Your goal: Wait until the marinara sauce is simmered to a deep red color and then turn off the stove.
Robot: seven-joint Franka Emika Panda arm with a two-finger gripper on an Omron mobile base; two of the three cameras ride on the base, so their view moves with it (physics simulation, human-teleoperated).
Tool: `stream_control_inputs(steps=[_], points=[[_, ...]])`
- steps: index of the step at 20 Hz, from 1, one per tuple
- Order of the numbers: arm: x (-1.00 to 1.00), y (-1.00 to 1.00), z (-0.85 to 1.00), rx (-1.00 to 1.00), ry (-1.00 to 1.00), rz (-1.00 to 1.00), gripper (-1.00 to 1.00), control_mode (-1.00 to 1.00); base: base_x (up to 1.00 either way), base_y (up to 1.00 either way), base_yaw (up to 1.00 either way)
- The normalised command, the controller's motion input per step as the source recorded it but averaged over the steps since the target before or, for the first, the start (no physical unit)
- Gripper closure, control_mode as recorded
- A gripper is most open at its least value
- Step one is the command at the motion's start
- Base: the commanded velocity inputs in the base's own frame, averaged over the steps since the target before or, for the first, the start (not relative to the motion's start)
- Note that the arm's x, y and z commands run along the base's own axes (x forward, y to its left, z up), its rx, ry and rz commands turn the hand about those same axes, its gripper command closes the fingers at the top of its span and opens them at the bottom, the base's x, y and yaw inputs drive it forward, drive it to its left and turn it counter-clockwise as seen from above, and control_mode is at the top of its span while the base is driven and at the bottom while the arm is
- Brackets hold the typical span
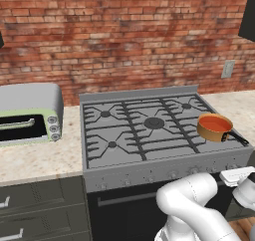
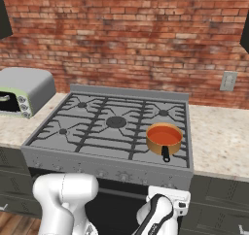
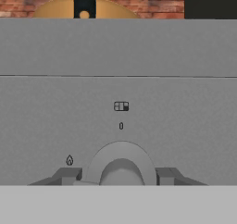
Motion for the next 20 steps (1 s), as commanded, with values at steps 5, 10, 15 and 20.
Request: stream_control_inputs(steps=[5, 10, 15, 20], points=[[0.0, 0.0, 0.0, 0.0, 0.0, 0.0, 1.0, -1.0, 0.0, 0.0, 0.0], [0.0, 0.0, 0.0, 0.0, 0.0, 0.0, 1.0, -1.0, 0.0, 0.0, 0.0], [0.0, 0.0, 0.0, 0.0, 0.0, 0.0, 1.0, -1.0, 0.0, 0.0, 0.0], [0.0, 0.0, 0.0, 0.0, 0.0, 0.0, 1.0, -1.0, 0.0, 0.0, 0.0]])
